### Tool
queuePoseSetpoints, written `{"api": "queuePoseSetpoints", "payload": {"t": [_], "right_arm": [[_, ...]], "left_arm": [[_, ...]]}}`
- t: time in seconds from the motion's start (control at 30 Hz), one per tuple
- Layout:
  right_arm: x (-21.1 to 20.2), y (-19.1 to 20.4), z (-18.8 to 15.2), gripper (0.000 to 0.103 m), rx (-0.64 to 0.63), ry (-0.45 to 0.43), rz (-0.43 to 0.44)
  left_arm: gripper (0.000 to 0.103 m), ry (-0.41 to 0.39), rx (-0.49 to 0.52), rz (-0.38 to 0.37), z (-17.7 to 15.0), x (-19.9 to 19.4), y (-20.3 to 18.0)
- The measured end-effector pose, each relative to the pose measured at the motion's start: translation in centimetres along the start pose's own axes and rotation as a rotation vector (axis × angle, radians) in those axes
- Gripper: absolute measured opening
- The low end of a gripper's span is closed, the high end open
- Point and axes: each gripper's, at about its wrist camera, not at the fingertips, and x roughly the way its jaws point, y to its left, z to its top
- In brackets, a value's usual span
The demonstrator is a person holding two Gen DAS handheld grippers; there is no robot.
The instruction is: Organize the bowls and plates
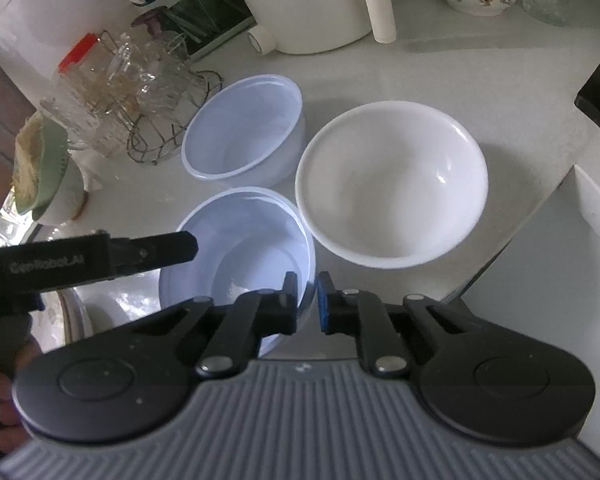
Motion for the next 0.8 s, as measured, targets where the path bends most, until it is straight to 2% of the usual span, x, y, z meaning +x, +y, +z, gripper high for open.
{"api": "queuePoseSetpoints", "payload": {"t": [0.1, 0.27, 0.5, 0.63, 0.8], "right_arm": [[0.0, 0.2, 0.0, 0.013, 0.013, 0.001, 0.005], [-0.2, 1.5, -0.1, 0.013, 0.001, 0.001, 0.04], [0.6, 4.7, -0.1, 0.013, -0.113, -0.001, 0.092], [1.5, 5.7, -0.2, 0.013, -0.158, 0.012, 0.104], [2.4, 6.1, -0.2, 0.014, -0.209, 0.028, 0.103]], "left_arm": [[0.045, 0.004, -0.052, 0.003, -0.1, -0.7, 0.6], [0.045, -0.021, -0.067, 0.032, -0.2, -2.4, 1.7], [0.045, -0.052, -0.097, 0.106, -0.1, -4.3, 3.8], [0.045, -0.033, -0.147, 0.141, -0.1, -4.1, 5.1], [0.045, -0.037, -0.132, 0.174, -0.1, -3.5, 5.3]]}}
